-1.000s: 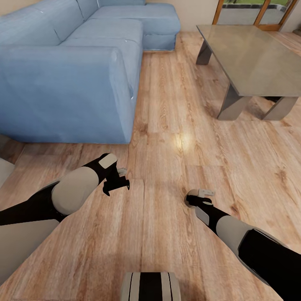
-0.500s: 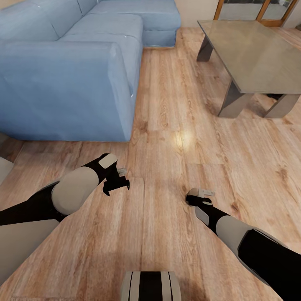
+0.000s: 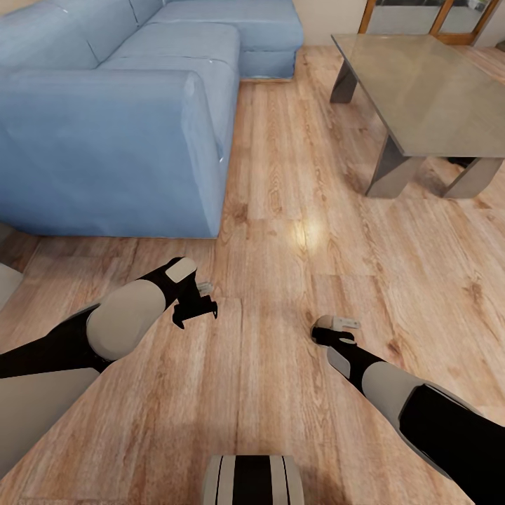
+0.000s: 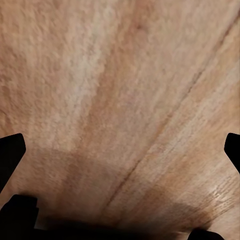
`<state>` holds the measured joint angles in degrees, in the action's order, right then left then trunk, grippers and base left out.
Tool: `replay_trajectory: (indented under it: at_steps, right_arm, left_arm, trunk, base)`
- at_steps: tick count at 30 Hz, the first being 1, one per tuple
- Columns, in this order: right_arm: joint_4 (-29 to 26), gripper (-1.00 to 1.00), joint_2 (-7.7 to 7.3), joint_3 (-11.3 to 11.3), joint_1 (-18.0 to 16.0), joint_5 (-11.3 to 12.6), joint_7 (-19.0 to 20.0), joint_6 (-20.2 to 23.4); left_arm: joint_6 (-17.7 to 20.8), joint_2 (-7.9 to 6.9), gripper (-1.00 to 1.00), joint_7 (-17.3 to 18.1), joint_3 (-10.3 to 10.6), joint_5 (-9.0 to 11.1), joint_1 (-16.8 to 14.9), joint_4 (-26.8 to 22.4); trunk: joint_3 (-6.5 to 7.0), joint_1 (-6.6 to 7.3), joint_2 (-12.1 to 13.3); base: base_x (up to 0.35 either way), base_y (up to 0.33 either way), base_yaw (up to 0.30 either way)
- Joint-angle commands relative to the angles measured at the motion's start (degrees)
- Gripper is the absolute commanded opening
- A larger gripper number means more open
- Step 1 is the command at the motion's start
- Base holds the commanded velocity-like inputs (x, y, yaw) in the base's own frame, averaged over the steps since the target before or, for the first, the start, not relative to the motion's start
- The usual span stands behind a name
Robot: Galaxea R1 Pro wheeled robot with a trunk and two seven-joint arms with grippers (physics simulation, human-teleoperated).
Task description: Place each of the two pumpkins and all three candles from the living room inside a cabinet in the living room (use any cabinet), then make sure every cabinet is closed, and position the cauldron so it is next to a table in the living room.
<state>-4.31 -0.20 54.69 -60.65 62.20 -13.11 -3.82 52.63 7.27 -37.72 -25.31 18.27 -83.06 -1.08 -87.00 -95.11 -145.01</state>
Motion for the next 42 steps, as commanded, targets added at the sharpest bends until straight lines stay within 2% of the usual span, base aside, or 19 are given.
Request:
replay_trajectory:
  at_steps: [1,27,36,37,42]
  right_arm:
    - [-0.1,-1.00,-0.04,0.3,0.0,0.9,-0.2,-0.1]
    - [-0.2,-1.00,-0.06,0.3,0.0,0.8,-0.2,-0.2]
    - [-0.3,-1.00,-0.18,0.3,0.0,0.7,-0.3,0.0]
    - [-0.3,-1.00,-0.17,0.4,0.0,0.7,-0.4,0.1]
    - [-0.3,-1.00,-0.15,0.3,0.0,0.6,-0.4,0.1]
  left_arm:
    - [0.1,0.02,1.00,-0.6,-0.1,0.5,0.0,-0.1]
    - [0.0,0.02,1.00,-0.6,-0.1,0.4,0.0,-0.1]
    - [-1.0,-0.03,1.00,-0.5,-0.1,0.4,0.0,-0.1]
    - [-1.4,-0.05,1.00,-0.4,-0.1,0.4,0.0,-0.1]
    - [-8.8,0.05,1.00,0.6,-0.1,0.4,0.0,-0.1]
  trunk:
    - [-0.04,0.01,0.0]
    - [-0.04,0.01,0.0]
    - [1.96,0.24,0.1]
    - [2.18,0.26,0.1]
    - [3.29,0.39,0.2]
  base:
    - [0.000,0.000,0.000]
    - [0.000,0.000,0.000]
    - [0.000,0.000,0.000]
    - [0.000,0.000,0.000]
    - [0.000,0.000,0.000]
